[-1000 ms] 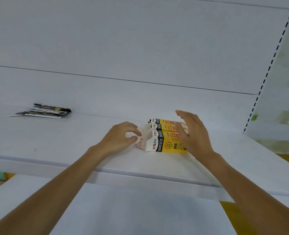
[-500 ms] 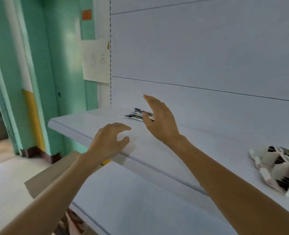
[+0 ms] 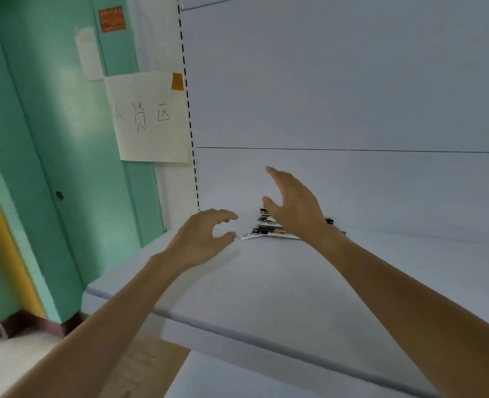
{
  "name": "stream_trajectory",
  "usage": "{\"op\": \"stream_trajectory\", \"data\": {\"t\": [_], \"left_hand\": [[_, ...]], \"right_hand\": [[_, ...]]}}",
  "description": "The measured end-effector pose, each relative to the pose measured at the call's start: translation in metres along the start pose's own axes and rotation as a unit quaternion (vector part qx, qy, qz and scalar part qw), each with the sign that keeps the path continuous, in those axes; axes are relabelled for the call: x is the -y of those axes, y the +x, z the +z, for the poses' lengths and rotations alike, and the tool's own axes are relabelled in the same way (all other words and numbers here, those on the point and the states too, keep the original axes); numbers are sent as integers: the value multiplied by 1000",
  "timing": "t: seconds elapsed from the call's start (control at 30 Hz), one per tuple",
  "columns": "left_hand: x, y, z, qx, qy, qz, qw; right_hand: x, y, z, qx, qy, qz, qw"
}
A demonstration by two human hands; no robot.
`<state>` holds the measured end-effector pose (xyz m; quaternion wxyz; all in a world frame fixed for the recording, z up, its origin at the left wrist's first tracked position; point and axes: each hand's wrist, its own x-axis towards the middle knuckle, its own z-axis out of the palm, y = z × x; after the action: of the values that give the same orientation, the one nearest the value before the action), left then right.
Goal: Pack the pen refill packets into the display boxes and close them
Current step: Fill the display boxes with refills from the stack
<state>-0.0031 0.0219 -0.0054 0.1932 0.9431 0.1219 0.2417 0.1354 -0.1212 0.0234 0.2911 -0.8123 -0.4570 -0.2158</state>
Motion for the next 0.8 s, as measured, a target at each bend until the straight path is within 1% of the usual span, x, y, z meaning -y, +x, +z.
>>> {"op": "stream_trajectory", "data": {"t": [0.1, 0.17, 0.2, 0.3, 0.37, 0.43, 0.57, 0.67, 0.73, 0.8], "left_hand": [[5, 28, 17, 4, -71, 19, 997], [3, 43, 32, 35, -95, 20, 995], [2, 50, 41, 57, -92, 23, 994], [-1, 68, 59, 107, -61, 27, 992], [2, 77, 68, 130, -38, 31, 990], [9, 82, 73, 141, -18, 37, 989], [21, 88, 72, 126, -41, 50, 990], [25, 88, 73, 115, -64, 53, 990], [26, 88, 76, 111, -53, 56, 991], [25, 89, 76, 112, -16, 51, 992]], "right_hand": [[-32, -3, -12, -11, -29, 72, 997], [-52, -12, -19, -1, -55, 117, 992], [-62, -18, -20, 13, -64, 136, 989], [-81, -35, -16, 96, -59, 166, 980], [-86, -44, -8, 137, -48, 165, 976], [-87, -46, 1, 155, -63, 147, 975], [-89, -38, 15, 161, -148, 124, 968], [-92, -31, 18, 163, -216, 86, 959], [-93, -30, 21, 163, -245, 62, 954], [-94, -29, 23, 157, -272, 38, 949]]}}
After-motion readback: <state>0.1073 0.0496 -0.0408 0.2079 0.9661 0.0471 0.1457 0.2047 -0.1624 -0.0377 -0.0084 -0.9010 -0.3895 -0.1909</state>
